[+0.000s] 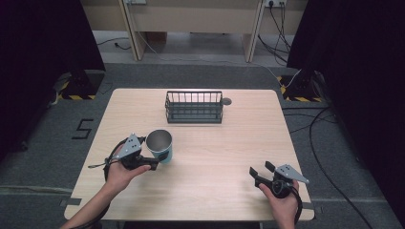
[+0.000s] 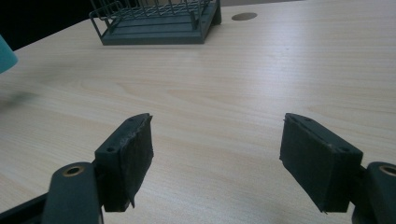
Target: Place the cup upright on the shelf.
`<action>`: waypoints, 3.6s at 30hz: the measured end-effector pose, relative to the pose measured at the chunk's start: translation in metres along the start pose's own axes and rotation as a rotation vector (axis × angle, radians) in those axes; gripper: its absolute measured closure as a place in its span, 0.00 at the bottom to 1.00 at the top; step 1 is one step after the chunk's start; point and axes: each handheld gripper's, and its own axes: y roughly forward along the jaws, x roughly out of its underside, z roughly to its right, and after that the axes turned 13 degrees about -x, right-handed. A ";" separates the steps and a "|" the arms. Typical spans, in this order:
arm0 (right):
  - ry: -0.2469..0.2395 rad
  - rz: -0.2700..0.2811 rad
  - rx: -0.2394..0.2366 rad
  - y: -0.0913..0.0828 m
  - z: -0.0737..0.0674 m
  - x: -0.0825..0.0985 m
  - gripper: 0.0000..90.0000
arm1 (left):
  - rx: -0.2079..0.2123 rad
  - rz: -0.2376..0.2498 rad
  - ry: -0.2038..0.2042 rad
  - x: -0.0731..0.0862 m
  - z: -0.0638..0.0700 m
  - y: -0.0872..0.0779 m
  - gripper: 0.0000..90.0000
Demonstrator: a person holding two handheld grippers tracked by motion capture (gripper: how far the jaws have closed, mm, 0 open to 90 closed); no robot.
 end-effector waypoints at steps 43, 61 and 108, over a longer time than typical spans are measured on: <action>0.001 0.000 -0.003 0.000 0.000 0.000 0.29 | -0.021 0.042 0.006 -0.034 -0.004 0.037 0.16; 0.004 0.000 -0.005 0.000 0.000 0.000 0.29 | -0.031 0.052 -0.007 -0.045 -0.004 0.055 0.16; 0.009 0.002 -0.010 0.000 0.001 0.000 0.29 | -0.085 0.070 -0.025 -0.080 -0.021 0.101 0.17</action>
